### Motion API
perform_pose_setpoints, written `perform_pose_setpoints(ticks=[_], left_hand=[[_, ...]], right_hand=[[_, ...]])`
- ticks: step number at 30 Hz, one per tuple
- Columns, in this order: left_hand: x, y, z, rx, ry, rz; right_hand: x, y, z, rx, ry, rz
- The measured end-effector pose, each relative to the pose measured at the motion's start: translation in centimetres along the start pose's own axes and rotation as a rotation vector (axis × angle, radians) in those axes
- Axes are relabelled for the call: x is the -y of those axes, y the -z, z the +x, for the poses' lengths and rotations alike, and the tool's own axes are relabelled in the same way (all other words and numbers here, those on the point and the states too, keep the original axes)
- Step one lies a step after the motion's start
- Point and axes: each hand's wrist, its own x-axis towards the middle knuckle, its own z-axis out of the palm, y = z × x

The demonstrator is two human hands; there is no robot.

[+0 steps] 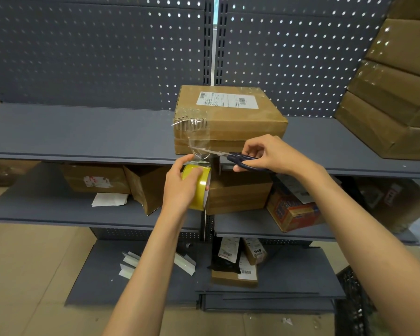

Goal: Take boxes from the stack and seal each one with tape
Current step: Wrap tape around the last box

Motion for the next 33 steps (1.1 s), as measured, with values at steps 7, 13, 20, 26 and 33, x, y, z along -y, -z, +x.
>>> perform_pose_setpoints(ticks=[7,13,20,26,33], left_hand=[[0.2,-0.1,0.1,-0.031,0.009,-0.012],[0.7,0.0,-0.2,-0.047,0.01,-0.043],[1.0,0.2,-0.6,-0.071,0.007,-0.017],[0.5,0.3,-1.3,-0.088,-0.008,-0.058],[-1.2,0.0,-1.8,-0.051,-0.048,-0.102]], right_hand=[[0.0,-0.4,0.3,0.007,-0.001,-0.026],[-0.4,-1.2,0.0,0.008,-0.021,-0.035],[-0.3,-2.0,-0.7,0.0,-0.032,-0.016],[0.8,-1.6,-1.1,-0.086,0.038,-0.004],[1.2,-1.4,-2.4,-0.247,0.08,0.089]])
